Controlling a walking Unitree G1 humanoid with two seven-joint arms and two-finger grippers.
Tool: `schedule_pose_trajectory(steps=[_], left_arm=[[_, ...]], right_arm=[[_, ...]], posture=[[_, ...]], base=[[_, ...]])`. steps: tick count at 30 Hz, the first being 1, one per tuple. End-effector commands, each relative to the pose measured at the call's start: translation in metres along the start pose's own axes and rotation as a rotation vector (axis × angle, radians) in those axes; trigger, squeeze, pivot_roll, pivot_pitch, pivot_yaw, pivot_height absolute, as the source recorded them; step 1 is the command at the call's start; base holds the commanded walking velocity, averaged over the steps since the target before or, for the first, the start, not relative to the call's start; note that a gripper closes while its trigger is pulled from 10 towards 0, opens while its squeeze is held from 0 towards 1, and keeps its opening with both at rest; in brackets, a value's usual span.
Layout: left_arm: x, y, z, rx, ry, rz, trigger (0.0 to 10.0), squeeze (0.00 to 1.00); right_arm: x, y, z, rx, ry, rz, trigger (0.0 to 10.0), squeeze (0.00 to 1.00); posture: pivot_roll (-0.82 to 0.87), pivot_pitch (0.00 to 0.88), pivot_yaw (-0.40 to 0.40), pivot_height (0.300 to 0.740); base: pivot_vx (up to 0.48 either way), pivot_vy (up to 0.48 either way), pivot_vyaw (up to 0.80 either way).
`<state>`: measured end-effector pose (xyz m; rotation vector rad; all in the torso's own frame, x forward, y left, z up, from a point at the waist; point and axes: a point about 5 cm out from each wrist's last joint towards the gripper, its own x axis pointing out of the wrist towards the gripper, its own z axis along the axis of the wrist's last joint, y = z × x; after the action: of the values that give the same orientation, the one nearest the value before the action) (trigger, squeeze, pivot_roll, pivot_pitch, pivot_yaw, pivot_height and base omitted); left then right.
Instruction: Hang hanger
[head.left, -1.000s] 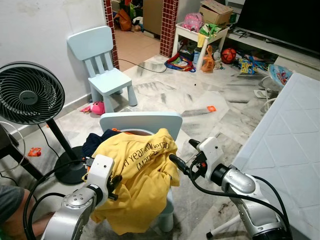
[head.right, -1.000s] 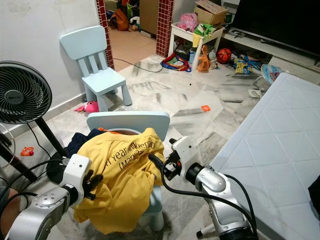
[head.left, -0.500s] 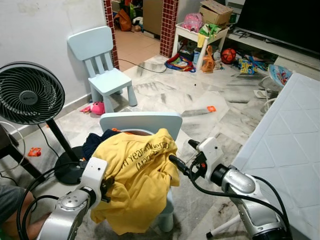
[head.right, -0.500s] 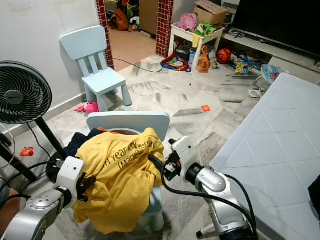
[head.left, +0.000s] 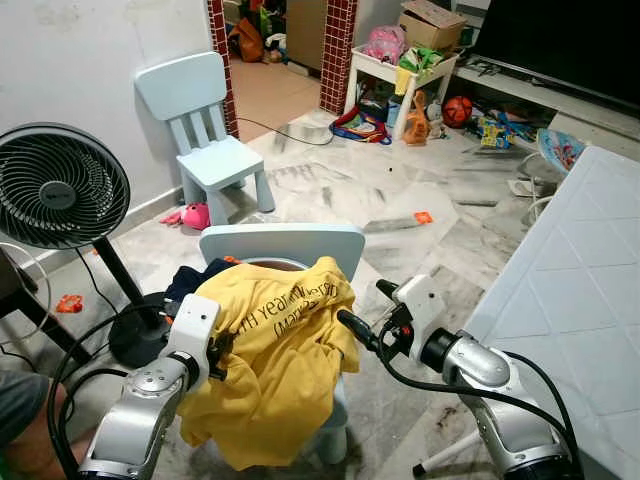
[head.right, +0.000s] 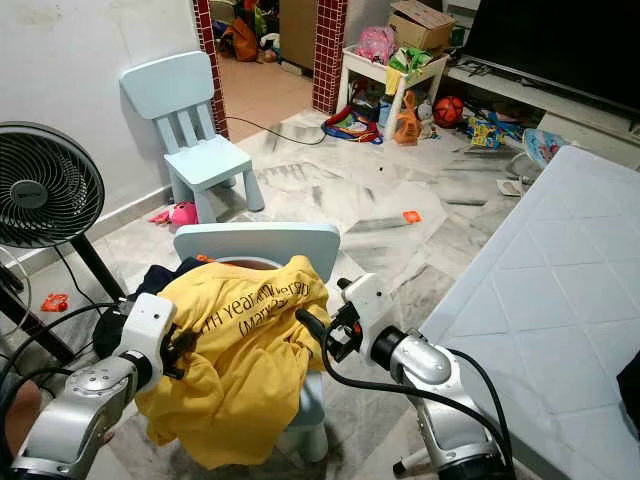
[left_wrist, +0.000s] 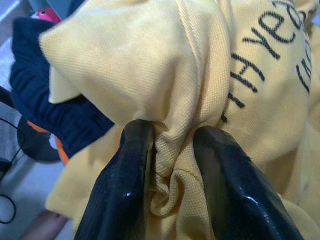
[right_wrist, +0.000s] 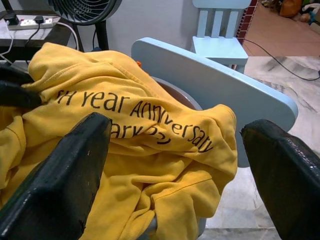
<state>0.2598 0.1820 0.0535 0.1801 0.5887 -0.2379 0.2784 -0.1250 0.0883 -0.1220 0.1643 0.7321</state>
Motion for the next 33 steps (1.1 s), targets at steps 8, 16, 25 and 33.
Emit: schedule_pose_trajectory(steps=[8, 16, 25, 33], left_arm=[[0.000, -0.006, -0.021, 0.007, 0.065, -0.054, 0.0, 0.00], [-0.002, -0.009, -0.028, 0.032, 0.087, -0.072, 0.0, 0.00], [-0.007, 0.002, -0.008, 0.041, -0.114, 0.090, 0.0, 0.00], [-0.022, 0.000, 0.016, 0.059, -0.383, 0.151, 0.0, 0.00]], right_arm=[[0.000, 0.000, -0.001, -0.004, 0.013, -0.001, 10.0, 0.00], [0.000, 0.000, -0.001, -0.002, 0.017, 0.000, 10.0, 0.00], [0.000, -0.002, -0.002, 0.014, 0.017, -0.005, 10.0, 0.00], [0.003, -0.014, -0.001, 0.110, 0.015, -0.063, 10.0, 0.00]], posture=[[-0.09, 0.059, -0.048, 0.740], [-0.09, 0.060, -0.050, 0.740], [-0.09, 0.054, -0.054, 0.740], [-0.06, 0.032, -0.066, 0.740]], base=[[0.000, 0.000, 0.00], [0.000, 0.000, 0.00], [0.000, 0.000, 0.00], [0.000, 0.000, 0.00]])
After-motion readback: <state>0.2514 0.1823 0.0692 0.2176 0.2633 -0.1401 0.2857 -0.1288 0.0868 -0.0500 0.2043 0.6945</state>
